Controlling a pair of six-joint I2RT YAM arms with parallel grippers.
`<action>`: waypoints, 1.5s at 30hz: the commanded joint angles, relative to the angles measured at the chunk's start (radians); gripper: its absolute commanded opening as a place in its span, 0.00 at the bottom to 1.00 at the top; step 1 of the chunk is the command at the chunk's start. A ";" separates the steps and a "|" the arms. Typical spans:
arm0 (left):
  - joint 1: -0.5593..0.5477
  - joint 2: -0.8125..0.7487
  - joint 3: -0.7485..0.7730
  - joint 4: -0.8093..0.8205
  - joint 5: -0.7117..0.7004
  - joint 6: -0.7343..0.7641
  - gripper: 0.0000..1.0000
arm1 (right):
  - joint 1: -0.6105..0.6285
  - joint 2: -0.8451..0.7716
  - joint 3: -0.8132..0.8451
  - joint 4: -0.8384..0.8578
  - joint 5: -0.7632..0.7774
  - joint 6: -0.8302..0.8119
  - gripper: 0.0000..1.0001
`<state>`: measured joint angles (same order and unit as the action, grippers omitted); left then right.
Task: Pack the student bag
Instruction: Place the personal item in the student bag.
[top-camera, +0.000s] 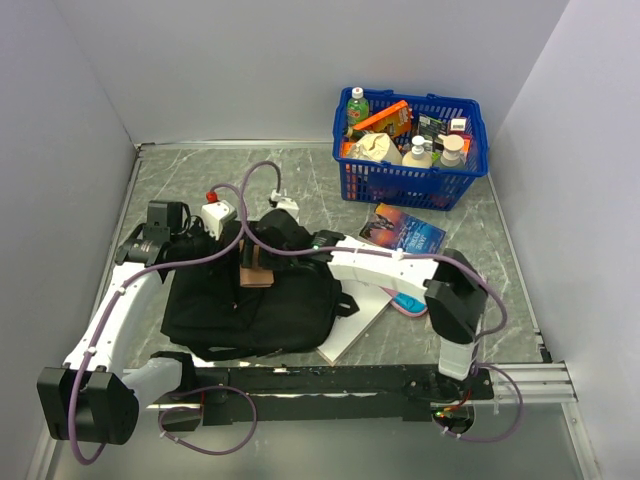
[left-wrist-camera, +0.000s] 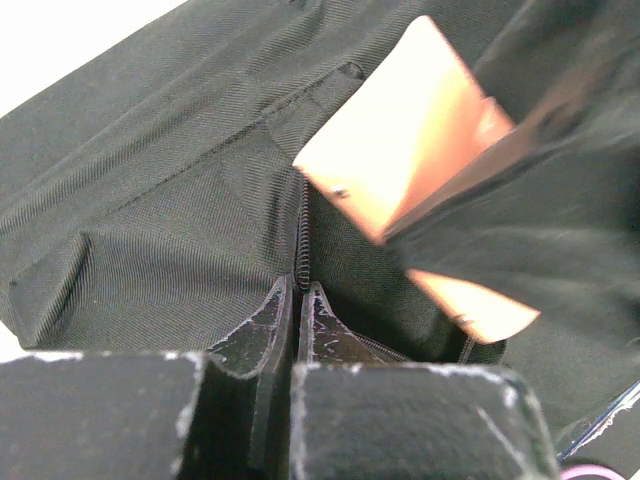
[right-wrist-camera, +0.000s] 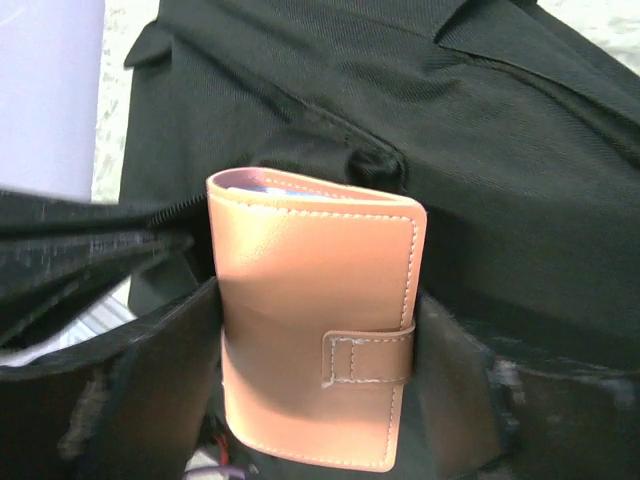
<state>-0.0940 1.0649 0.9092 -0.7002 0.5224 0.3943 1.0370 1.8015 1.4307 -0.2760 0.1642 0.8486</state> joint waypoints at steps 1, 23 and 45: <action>-0.003 -0.008 0.008 0.007 0.080 -0.025 0.01 | 0.015 0.058 0.102 0.041 0.006 0.026 0.87; -0.003 0.015 -0.006 0.019 0.060 -0.002 0.01 | -0.129 -0.100 -0.308 0.408 -0.373 -0.052 0.95; -0.003 0.023 -0.015 0.028 0.053 0.003 0.01 | -0.138 -0.206 -0.273 0.131 -0.262 -0.232 0.90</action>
<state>-0.0929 1.0916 0.8921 -0.7029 0.5331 0.3977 0.8822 1.6501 1.0866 -0.0235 -0.2195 0.6899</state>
